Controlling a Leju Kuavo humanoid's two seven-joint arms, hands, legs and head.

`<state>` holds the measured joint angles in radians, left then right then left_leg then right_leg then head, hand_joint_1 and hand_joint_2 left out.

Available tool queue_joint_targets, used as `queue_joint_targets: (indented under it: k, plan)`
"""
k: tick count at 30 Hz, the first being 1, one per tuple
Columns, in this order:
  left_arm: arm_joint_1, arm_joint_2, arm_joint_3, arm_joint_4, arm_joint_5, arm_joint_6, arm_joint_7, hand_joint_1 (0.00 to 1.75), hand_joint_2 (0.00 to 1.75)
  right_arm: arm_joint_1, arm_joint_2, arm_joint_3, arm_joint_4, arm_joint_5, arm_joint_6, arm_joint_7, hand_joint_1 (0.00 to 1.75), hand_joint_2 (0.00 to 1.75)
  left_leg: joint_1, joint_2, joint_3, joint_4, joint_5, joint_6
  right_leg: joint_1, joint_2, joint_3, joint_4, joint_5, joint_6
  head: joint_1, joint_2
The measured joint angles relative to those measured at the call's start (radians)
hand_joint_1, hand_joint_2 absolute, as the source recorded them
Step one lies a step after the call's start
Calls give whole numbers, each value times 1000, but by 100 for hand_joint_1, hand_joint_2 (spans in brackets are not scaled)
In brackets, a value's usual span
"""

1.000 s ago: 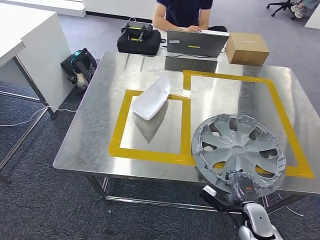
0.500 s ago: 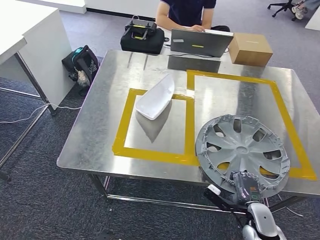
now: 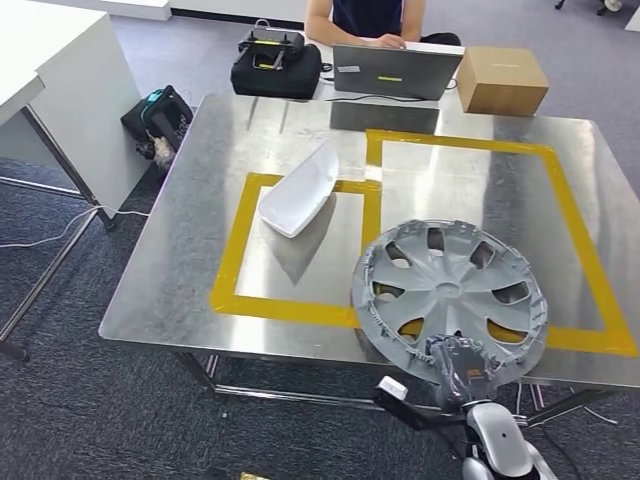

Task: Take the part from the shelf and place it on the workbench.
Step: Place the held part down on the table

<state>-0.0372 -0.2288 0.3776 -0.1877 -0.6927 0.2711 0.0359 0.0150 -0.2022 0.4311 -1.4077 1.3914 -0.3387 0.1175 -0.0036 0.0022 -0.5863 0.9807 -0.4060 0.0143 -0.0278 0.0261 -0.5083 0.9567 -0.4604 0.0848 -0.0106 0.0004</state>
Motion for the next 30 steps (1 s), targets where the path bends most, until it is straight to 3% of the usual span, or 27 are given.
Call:
queue_joint_targets:
  k: [10,30]
  plan:
    - [8,-9,16,0,1,-9,0,0,0,-5,-2,97,-72,-4,8,17,175,175,4,-10,-1,-1,-2,-8,4,-13,-3,8,-12,-12,0,0]
    - [8,-12,32,0,5,-17,-14,0,0,-11,-25,156,-126,-10,27,20,175,175,4,-11,-1,-1,-5,-11,4,-14,-7,8,-17,-14,0,0]
